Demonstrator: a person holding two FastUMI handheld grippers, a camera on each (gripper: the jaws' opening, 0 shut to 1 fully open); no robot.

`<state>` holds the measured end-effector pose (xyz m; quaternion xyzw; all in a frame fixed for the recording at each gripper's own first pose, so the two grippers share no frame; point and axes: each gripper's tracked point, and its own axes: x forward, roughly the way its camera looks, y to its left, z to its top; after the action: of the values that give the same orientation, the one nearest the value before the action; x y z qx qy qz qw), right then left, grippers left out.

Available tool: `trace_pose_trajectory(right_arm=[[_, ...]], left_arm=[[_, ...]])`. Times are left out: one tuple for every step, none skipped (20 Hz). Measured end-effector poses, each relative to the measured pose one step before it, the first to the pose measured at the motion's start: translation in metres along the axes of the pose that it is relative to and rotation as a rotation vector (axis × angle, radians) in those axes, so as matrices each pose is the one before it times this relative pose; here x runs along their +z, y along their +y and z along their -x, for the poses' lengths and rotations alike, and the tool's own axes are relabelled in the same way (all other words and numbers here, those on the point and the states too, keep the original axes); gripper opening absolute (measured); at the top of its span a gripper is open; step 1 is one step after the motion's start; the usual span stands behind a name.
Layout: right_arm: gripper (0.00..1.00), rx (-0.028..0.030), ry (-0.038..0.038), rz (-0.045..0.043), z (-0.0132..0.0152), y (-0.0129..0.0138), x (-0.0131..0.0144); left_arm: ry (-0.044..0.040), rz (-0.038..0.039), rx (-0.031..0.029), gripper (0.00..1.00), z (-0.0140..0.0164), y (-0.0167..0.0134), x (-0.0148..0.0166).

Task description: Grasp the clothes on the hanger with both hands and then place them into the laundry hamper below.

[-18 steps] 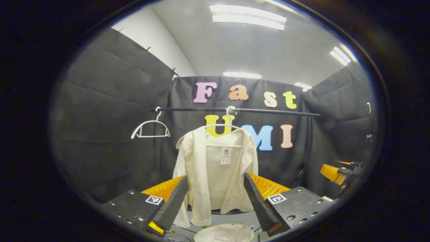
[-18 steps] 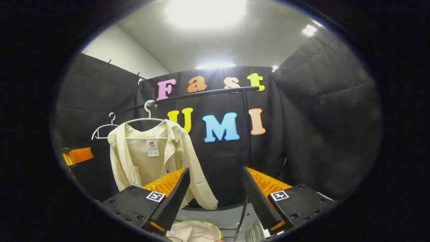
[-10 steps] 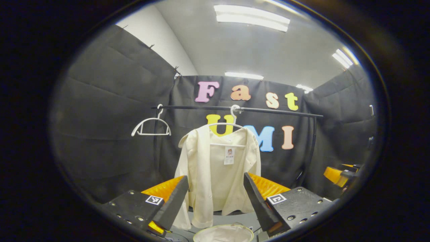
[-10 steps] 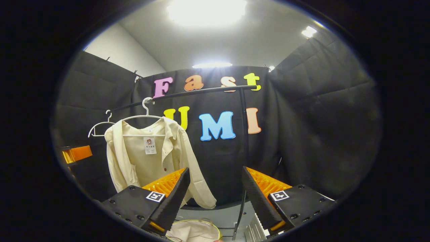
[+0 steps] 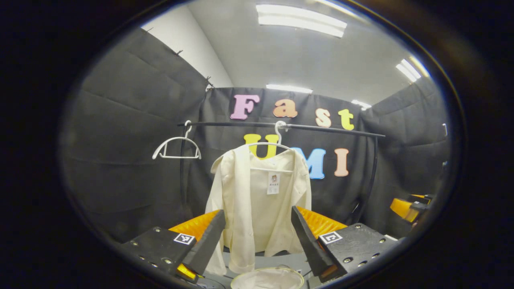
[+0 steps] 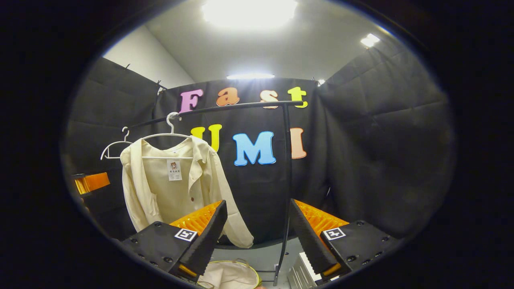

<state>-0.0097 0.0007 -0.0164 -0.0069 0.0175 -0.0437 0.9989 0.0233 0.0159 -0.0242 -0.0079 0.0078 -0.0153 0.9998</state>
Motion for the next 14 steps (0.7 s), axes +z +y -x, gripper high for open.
trace_pose_trajectory(right_arm=[[0.98, 0.00054, 0.00331, -0.00199, 0.00059, 0.00122, 0.00076], [0.98, -0.00036, 0.00266, 0.00129, -0.00077, 0.00063, 0.00147], [0.98, 0.00009, 0.00813, 0.00445, -0.0014, 0.0007, -0.00008], [0.98, 0.00911, 0.01161, 0.00604, -0.00085, 0.00294, 0.00032], [0.98, 0.00777, 0.00524, 0.00771, -0.00191, 0.00211, -0.00021], [0.98, -0.00011, -0.00151, 0.00621, -0.00227, -0.00137, 0.00287], [0.98, -0.00115, -0.00151, 0.00163, -0.00141, -0.00203, 0.00162], [0.98, -0.0026, 0.00264, -0.00411, -0.00344, -0.00149, 0.00089], [0.98, 0.0013, 0.00736, -0.00827, -0.00137, 0.00021, -0.00317], [0.98, 0.00128, 0.00771, -0.00513, -0.00218, -0.00013, -0.00241], [0.98, -0.00197, 0.00793, 0.00231, -0.00483, -0.00184, -0.00318], [0.98, -0.00211, 0.00789, 0.00619, -0.00716, -0.0019, -0.00294], [0.98, 0.00444, 0.00669, 0.00214, -0.00943, -0.00045, -0.00235], [0.98, 0.00958, 0.00552, -0.00402, -0.00883, 0.00328, -0.00194]], left_arm=[[0.00213, 0.00257, 0.00091, 0.96, -0.00253, 0.002, -0.00089], [0.0033, 0.00818, 0.00205, 0.96, -0.00138, 0.00121, 0.00001], [0.00214, 0.01013, 0.00544, 0.96, -0.0025, 0.00249, -0.00154], [0.00496, 0.01038, 0.00672, 0.96, -0.00325, 0.0035, -0.00041], [0.00683, 0.01082, 0.00338, 0.96, -0.0049, 0.00167, -0.00019], [0.0035, 0.01307, -0.00024, 0.96, -0.00555, 0.00023, 0.00065], [0.00223, 0.0176, 0.00171, 0.96, -0.00621, -0.00179, -0.00018], [-0.00126, 0.01313, -0.00056, 0.96, -0.00707, -0.00014, 0.00057], [0.0034, 0.00743, 0.01092, 0.96, -0.00923, 0.0009, -0.0008], [0.00755, 0.00038, 0.01776, 0.96, -0.00862, 0.00345, -0.00015], [0.00795, -0.00146, 0.01784, 0.96, -0.00864, 0.00047, -0.00046], [0.00594, -0.0022, 0.01727, 0.96, -0.00588, 0.00121, 0.00011], [0.00256, -0.00282, 0.01629, 0.96, -0.00662, 0.00004, 0.00129], [-0.00203, -0.00594, 0.01531, 0.96, -0.00866, 0.00087, 0.00244]])
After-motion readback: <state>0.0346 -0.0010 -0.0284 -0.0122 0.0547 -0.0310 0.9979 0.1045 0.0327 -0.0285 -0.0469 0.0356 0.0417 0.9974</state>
